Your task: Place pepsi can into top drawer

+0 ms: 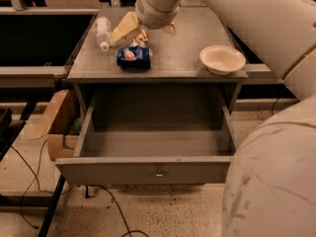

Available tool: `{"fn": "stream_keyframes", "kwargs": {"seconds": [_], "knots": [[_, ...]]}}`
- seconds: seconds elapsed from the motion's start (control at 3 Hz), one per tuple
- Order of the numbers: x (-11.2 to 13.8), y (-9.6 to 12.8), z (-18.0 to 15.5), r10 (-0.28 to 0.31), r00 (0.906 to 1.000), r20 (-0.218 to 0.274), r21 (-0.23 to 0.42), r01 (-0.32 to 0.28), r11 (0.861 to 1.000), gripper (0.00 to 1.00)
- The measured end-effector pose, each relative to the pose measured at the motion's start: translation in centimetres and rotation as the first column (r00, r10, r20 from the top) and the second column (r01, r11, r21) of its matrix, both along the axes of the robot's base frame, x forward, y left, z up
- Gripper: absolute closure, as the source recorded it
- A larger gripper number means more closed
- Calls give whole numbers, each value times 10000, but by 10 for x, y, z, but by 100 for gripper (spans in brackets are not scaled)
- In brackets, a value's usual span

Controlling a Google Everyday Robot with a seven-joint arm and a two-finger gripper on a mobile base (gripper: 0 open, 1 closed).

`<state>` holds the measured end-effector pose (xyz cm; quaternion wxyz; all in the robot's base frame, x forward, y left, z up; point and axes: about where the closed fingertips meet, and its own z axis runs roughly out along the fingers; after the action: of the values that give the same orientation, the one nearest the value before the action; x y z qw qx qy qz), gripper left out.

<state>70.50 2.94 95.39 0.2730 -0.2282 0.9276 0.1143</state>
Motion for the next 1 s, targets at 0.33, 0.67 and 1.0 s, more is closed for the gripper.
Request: {"fn": "stream_keyframes", "kwargs": {"seconds": [0.33, 0.67, 1.0], "knots": [[0, 0, 0, 0, 10000, 0, 0, 0, 10000, 0], [7, 6, -10, -641, 9965, -544, -57, 639, 9979, 0], [16, 31, -35, -1547, 9766, -1494, -239, 1529, 9880, 0]]}}
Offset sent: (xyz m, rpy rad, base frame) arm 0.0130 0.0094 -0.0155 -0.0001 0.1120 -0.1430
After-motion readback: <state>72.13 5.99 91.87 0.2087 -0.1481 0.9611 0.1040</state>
